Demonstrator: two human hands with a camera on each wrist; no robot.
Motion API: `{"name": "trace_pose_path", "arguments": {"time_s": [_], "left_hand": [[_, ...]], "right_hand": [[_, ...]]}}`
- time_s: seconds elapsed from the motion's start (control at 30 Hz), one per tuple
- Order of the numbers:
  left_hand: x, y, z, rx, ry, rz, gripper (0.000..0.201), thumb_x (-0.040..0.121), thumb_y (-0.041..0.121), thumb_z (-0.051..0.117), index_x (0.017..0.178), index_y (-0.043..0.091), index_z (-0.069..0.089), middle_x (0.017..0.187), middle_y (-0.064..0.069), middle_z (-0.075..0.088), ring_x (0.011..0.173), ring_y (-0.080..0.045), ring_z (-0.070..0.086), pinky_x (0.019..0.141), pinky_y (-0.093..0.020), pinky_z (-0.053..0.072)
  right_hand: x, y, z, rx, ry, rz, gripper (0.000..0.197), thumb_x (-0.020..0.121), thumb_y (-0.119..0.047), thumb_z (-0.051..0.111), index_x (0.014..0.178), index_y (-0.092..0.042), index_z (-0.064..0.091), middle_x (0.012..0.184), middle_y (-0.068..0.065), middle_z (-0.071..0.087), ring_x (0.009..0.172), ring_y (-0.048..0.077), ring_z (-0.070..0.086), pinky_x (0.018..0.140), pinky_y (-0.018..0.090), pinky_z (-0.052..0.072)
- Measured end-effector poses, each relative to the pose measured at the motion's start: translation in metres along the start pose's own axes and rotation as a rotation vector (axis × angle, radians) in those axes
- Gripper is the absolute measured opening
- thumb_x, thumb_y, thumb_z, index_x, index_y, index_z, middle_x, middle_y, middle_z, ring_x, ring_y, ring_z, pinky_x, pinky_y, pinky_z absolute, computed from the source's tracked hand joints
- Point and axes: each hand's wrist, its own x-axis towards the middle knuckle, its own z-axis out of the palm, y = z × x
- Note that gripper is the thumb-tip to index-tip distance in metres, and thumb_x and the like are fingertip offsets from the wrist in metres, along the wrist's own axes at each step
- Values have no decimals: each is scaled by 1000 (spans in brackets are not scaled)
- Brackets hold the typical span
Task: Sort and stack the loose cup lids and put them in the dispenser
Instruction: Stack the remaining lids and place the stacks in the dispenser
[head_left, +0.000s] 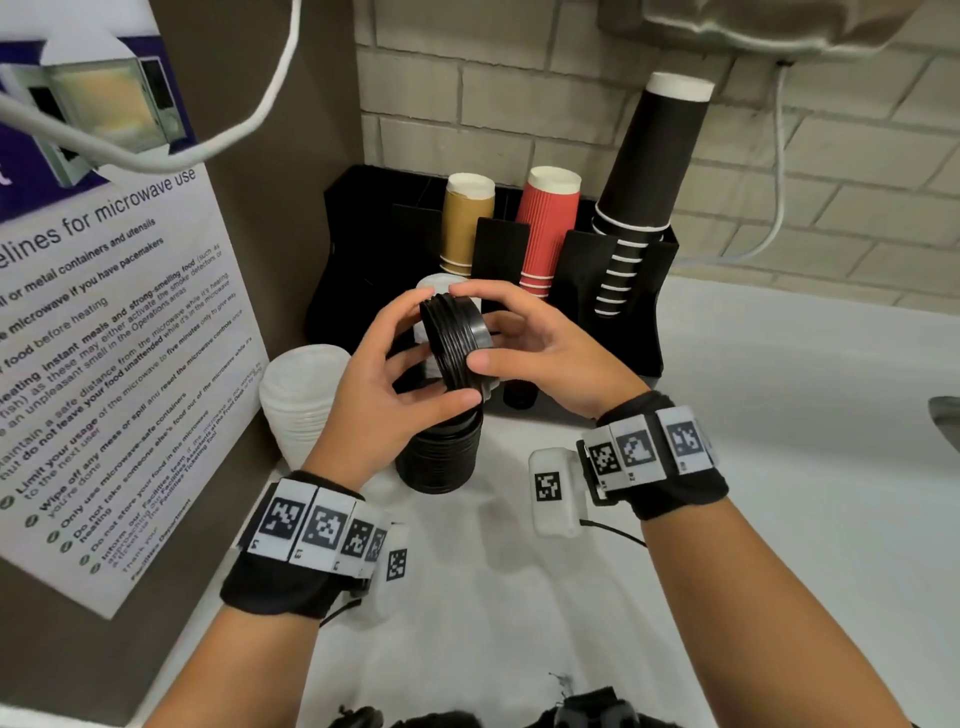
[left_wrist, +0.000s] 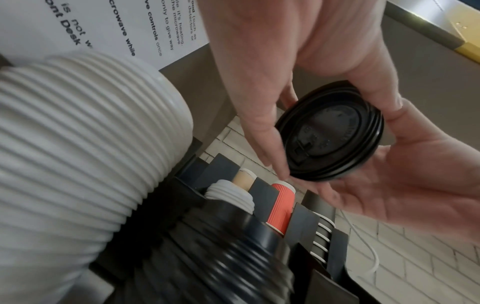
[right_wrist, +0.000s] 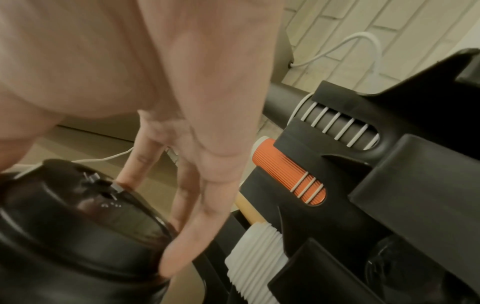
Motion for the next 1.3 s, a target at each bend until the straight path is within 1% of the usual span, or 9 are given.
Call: {"name": "trace_pose_path", "arguments": {"time_s": [0.1,0.23,0.4,0.5,0.7,0.93,1.07,1.2,1.3], "left_hand": [[0,1,3,-20,-26,5,85,63,12,85,133,38,45,143,1,45,124,-14,55,84,-28,55],[3,4,5,-9,-46,-17,90,58,18,88,134,41,45,143,8,46,126,-13,54,84,-28,55],[3,4,14,-11,-33,-12,90,62,16,84,138,39,41,143,11,46,128,-11,52,86,-30,56],[3,5,16,-12,-28,-20,89,62,17,82,137,41,40,139,19,49,127,-8,52,86,-29,56],[5,3,13,35,-48,-47,92,62,23,81,139,45,35,149,14,39,137,-8,41,107,-37,44],[1,11,-14,186,134,-45,46,74,37,67,119,40,56,138,6,51,123,-10,54,92,-14,48],[-2,11,-24,264,170,-55,33,87,20,66,119,27,60,130,3,58,114,-8,59,84,-7,44],[-4,11,-23,275,173,-69,30,90,13,65,118,23,61,128,0,59,111,-9,60,81,-6,45],[-5,12,-20,253,165,-83,29,90,11,65,116,22,62,126,-6,59,110,-13,61,79,-7,45]], "right_hand": [[-4,0,-1,61,-3,21,54,86,-7,66,134,-21,47,120,12,58,107,28,64,81,41,57],[-8,0,-3,107,21,25,51,84,-6,68,129,-24,52,114,0,64,102,25,66,76,34,56],[-8,-4,-4,51,56,-15,55,76,-5,75,125,-23,55,114,4,65,104,28,65,85,47,56],[-8,-3,-1,10,103,-26,54,76,-4,76,124,-18,54,111,3,65,99,23,66,85,42,57],[-1,-3,2,-130,144,-66,50,77,-2,76,119,-14,52,112,3,62,103,17,63,91,36,54],[27,6,-59,-463,420,-19,62,70,-10,82,121,-14,47,118,1,56,103,12,59,85,16,48],[38,31,-75,-826,262,195,74,64,-13,84,125,-14,41,123,6,53,111,23,54,92,32,46],[50,47,-67,-1126,49,386,78,63,-17,84,126,-13,38,112,9,52,89,25,55,70,33,46],[57,57,-55,-1303,-83,468,75,63,-19,83,124,-11,39,107,10,54,86,27,57,67,36,51]]}}
